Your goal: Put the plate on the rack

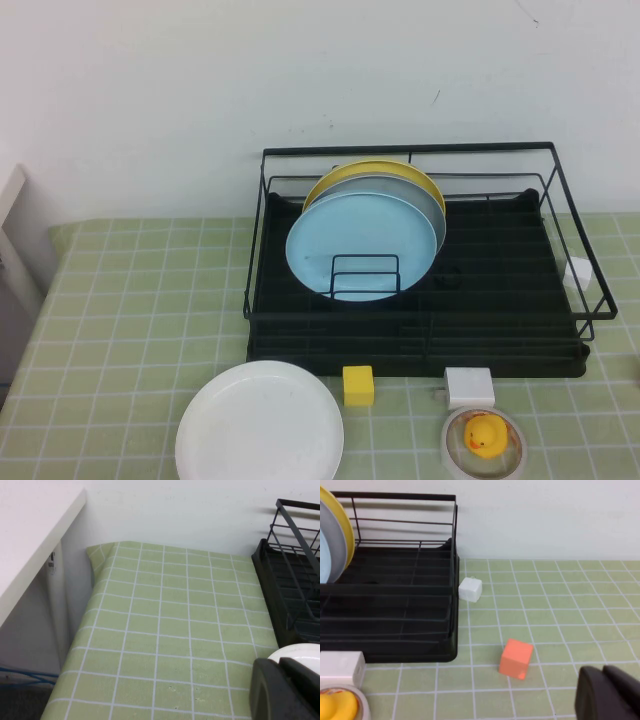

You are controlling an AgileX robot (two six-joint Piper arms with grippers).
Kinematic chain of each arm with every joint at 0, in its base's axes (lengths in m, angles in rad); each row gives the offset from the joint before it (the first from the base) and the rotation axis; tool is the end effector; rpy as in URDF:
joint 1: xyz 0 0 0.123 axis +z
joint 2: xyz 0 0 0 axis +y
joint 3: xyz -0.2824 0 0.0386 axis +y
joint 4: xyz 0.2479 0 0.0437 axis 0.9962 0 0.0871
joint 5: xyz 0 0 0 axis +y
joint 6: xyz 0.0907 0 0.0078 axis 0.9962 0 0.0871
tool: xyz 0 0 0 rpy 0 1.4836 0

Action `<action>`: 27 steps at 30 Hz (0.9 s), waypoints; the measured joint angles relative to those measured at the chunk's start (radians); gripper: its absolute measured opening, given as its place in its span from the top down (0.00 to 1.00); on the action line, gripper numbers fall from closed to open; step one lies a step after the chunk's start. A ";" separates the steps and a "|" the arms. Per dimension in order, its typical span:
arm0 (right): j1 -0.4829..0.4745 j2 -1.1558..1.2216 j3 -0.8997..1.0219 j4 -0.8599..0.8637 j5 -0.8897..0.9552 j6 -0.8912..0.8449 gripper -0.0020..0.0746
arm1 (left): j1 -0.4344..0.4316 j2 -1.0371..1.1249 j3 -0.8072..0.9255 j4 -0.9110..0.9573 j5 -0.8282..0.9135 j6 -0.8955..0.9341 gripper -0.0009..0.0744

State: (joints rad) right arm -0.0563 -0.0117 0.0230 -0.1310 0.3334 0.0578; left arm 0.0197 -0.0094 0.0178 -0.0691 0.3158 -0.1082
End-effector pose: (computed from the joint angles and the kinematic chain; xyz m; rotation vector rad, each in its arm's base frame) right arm 0.0532 -0.0069 0.1761 0.0213 1.8271 -0.1253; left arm 0.0540 -0.0009 0.1791 -0.1596 1.8019 -0.1291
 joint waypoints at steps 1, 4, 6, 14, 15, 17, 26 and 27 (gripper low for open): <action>0.000 0.000 0.000 0.000 0.000 0.000 0.98 | 0.000 0.000 0.000 0.000 0.000 0.000 0.99; 0.000 0.000 0.000 -0.013 0.000 0.000 0.98 | 0.000 0.000 0.000 0.000 0.000 0.000 0.99; 0.000 0.000 0.000 -0.022 0.000 0.000 0.98 | 0.000 0.000 0.000 0.000 0.000 0.000 0.99; 0.000 0.000 0.000 -0.132 0.000 -0.015 0.98 | 0.000 0.000 0.000 0.000 0.000 0.000 0.99; 0.000 0.000 0.000 -0.136 0.000 -0.017 0.98 | 0.000 0.000 0.000 0.000 0.000 0.000 0.99; 0.000 0.000 0.000 -0.141 0.000 -0.017 0.98 | 0.000 0.000 0.000 0.000 0.000 0.000 0.99; 0.000 0.000 0.000 -0.162 0.000 -0.018 0.98 | 0.000 0.000 0.000 -0.007 -0.024 0.000 0.99; 0.000 0.000 0.000 -0.154 0.000 -0.018 0.98 | 0.000 0.000 0.000 -0.033 -0.034 -0.005 0.99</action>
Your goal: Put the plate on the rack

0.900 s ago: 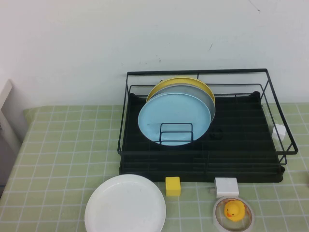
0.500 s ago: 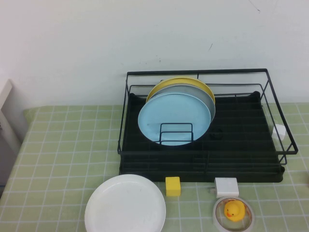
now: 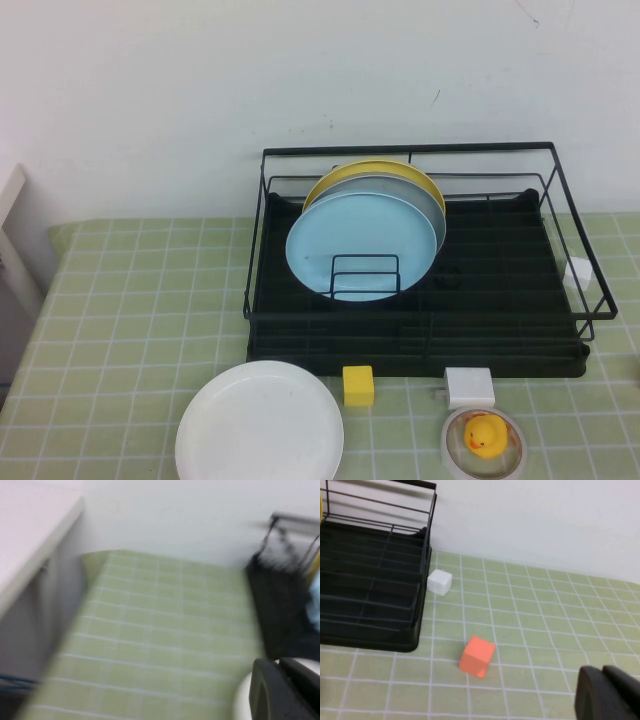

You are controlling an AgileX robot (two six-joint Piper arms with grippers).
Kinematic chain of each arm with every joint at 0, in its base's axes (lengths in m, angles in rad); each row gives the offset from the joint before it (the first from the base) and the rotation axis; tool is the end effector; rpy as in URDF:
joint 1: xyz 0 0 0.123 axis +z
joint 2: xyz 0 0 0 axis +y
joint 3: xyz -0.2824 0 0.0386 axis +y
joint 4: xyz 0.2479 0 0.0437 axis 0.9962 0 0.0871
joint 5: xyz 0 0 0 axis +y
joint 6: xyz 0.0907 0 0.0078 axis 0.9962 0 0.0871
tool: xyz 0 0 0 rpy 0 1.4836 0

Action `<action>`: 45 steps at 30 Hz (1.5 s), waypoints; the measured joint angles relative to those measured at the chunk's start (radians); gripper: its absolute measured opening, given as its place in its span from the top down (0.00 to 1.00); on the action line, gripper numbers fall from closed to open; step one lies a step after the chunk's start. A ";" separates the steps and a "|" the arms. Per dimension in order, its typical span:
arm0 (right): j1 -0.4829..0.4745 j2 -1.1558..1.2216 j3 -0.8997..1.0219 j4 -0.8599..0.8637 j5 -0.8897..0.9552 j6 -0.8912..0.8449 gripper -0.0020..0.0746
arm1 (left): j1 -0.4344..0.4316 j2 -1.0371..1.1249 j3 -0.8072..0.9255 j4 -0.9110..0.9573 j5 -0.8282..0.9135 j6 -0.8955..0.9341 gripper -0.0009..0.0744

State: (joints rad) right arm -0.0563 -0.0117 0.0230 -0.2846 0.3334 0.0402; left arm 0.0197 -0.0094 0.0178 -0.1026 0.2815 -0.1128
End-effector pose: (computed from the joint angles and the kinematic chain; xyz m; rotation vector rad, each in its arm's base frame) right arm 0.0529 -0.0114 0.1771 -0.0924 1.8217 -0.2858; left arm 0.0547 -0.0015 0.1822 -0.1841 1.7653 -0.1638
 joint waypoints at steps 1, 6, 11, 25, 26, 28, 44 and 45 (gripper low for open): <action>0.000 0.000 0.000 0.020 -0.003 0.000 0.98 | 0.000 0.000 0.002 -0.049 -0.015 -0.012 0.99; 0.000 0.000 0.003 0.296 -0.075 0.044 0.98 | -0.008 0.000 0.002 -0.503 -0.112 -0.157 0.99; 0.000 0.000 0.003 0.690 -0.148 0.138 0.98 | -0.008 0.000 0.002 -0.912 -0.178 -0.222 0.99; 0.000 0.000 0.003 0.845 -0.111 0.134 0.98 | -0.008 0.000 -0.015 -1.044 -0.357 -0.130 0.99; 0.000 0.000 0.003 0.845 -0.084 0.118 0.98 | -0.008 0.000 -0.037 -1.001 -0.332 -0.085 0.99; 0.000 0.000 0.003 0.851 -0.045 0.102 0.98 | -0.008 0.002 -0.128 -0.873 -0.217 0.049 0.99; 0.000 0.000 0.003 0.868 -0.025 0.069 0.98 | -0.011 0.764 -0.713 -0.171 0.575 0.315 0.95; 0.000 0.000 0.003 0.869 -0.025 0.067 0.98 | -0.014 0.803 -0.716 -0.169 0.571 0.325 0.92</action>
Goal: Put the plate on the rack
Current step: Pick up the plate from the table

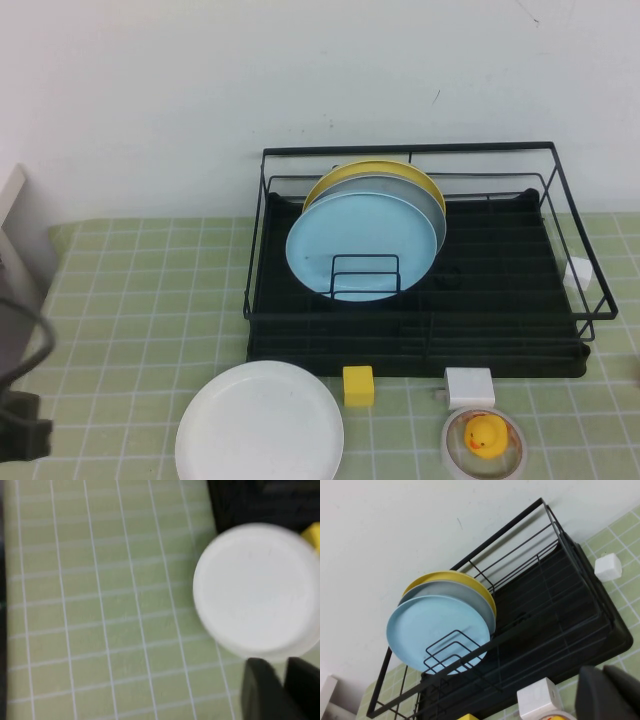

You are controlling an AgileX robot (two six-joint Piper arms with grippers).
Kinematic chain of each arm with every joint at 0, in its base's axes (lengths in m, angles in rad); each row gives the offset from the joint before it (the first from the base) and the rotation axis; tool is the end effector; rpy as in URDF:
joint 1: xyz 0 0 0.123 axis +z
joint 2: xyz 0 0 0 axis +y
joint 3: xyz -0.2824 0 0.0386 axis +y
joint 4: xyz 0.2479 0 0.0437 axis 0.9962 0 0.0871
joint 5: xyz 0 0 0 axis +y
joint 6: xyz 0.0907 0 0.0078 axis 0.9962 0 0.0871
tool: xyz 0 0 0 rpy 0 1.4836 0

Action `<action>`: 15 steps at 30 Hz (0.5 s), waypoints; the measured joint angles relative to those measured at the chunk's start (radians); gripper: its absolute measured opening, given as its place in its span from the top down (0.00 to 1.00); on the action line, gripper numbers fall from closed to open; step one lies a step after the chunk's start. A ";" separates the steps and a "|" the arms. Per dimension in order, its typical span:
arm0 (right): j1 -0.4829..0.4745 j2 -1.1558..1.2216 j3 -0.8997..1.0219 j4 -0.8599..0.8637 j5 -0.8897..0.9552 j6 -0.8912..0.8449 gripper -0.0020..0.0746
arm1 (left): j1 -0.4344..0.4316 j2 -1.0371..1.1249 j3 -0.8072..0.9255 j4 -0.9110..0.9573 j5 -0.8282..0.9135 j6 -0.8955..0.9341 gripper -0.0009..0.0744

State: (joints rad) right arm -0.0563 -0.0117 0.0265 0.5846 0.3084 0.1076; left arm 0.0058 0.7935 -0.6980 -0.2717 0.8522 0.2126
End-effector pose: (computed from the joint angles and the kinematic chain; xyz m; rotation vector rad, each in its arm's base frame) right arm 0.0546 0.0123 0.1815 0.5188 1.7167 0.5916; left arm 0.1398 -0.0176 0.3046 0.1239 2.3991 -0.2280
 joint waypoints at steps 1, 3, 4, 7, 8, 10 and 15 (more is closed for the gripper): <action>0.000 0.000 0.000 0.001 0.000 0.000 0.98 | -0.007 0.039 -0.002 0.002 -0.004 0.008 0.87; 0.000 0.000 0.000 0.001 0.002 0.000 0.98 | -0.027 0.111 -0.002 0.004 -0.006 0.019 0.72; 0.000 0.000 0.000 0.002 0.002 0.000 0.98 | -0.040 0.152 -0.002 0.004 -0.010 0.019 0.64; 0.000 0.000 0.000 0.004 0.004 0.000 0.98 | -0.088 0.261 -0.002 -0.023 -0.048 0.022 0.44; 0.000 0.000 0.000 0.005 0.004 0.000 0.98 | -0.102 0.300 -0.002 -0.037 -0.078 0.022 0.40; 0.000 0.000 0.000 0.005 0.004 0.000 0.98 | -0.119 0.380 -0.002 -0.072 -0.156 0.022 0.38; 0.000 0.000 0.000 0.006 0.004 0.000 0.98 | -0.134 0.602 -0.006 -0.187 -0.333 0.047 0.37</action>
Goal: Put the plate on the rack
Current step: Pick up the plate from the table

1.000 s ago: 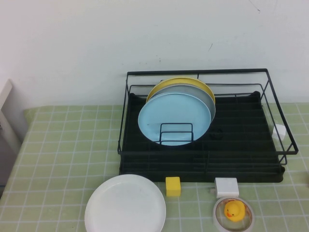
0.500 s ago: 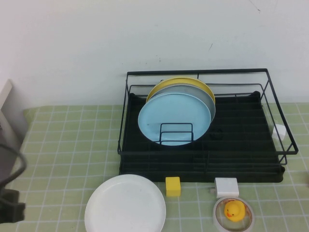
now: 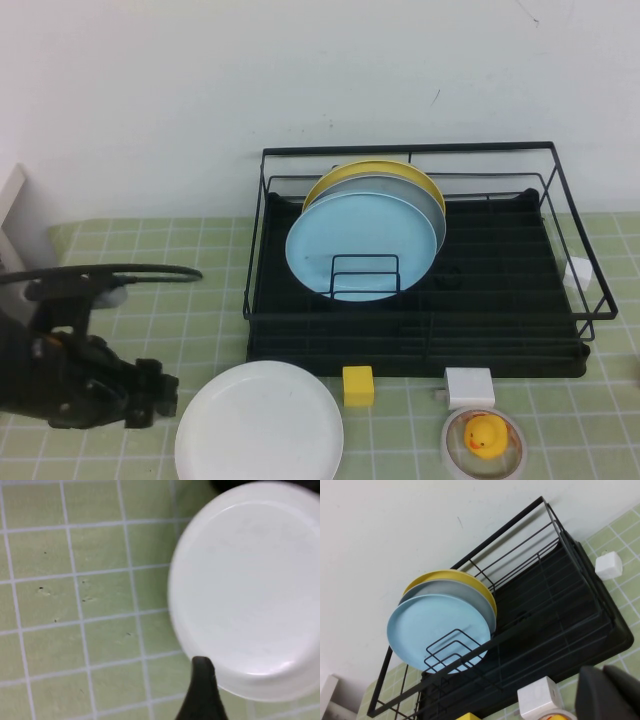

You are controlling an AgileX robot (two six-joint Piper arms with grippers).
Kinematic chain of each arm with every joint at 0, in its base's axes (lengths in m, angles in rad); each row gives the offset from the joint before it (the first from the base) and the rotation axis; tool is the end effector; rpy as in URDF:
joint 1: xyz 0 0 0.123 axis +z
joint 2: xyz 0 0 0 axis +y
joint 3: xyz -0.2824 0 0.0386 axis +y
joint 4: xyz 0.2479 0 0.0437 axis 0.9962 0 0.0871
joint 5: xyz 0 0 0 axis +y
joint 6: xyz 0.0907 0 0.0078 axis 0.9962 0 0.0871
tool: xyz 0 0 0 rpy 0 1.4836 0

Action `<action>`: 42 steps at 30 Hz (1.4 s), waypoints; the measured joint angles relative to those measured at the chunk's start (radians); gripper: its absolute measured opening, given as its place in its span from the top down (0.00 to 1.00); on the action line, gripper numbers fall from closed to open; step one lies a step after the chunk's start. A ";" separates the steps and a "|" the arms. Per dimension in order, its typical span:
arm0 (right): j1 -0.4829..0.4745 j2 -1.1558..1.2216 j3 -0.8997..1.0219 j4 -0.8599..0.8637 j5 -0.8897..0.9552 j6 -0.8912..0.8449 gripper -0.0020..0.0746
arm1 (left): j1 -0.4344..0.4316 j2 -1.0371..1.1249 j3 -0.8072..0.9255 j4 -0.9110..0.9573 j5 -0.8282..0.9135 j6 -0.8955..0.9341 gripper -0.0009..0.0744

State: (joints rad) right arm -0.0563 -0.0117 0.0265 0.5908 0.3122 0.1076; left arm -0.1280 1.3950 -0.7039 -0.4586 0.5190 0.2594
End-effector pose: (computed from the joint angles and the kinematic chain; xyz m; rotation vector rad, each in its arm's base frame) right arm 0.0545 0.0126 0.1813 0.5221 1.7189 0.5984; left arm 0.2449 -0.0517 0.2052 0.0510 2.6578 -0.3839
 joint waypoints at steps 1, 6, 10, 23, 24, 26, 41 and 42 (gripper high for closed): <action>0.000 0.000 0.000 0.000 0.000 0.000 0.98 | -0.002 0.037 -0.002 -0.009 -0.021 0.023 0.37; 0.000 0.000 0.000 0.000 0.000 -0.006 0.98 | -0.002 0.237 -0.004 -0.039 -0.165 0.111 0.37; 0.000 0.000 0.000 0.000 0.000 -0.013 0.98 | -0.002 0.346 -0.008 -0.115 -0.235 0.151 0.37; 0.000 0.000 0.000 0.002 0.000 -0.023 0.98 | -0.074 0.594 -0.109 -0.471 -0.320 0.511 0.38; 0.000 0.000 0.000 0.002 0.000 -0.023 0.98 | -0.078 0.608 -0.122 -0.478 -0.328 0.514 0.39; 0.000 0.000 0.000 0.002 0.000 -0.023 0.98 | -0.079 0.630 -0.139 -0.494 -0.335 0.517 0.42; 0.000 0.000 0.000 0.002 -0.003 -0.023 0.98 | -0.079 0.576 -0.193 -0.565 -0.045 0.523 0.97; 0.000 0.000 0.000 0.002 -0.003 -0.023 0.98 | -0.078 0.549 -0.190 -0.559 -0.025 0.525 0.97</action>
State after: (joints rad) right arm -0.0563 -0.0117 0.0265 0.5932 0.3087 0.0851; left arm -0.2056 1.9437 -0.8942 -1.0173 0.4943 0.7844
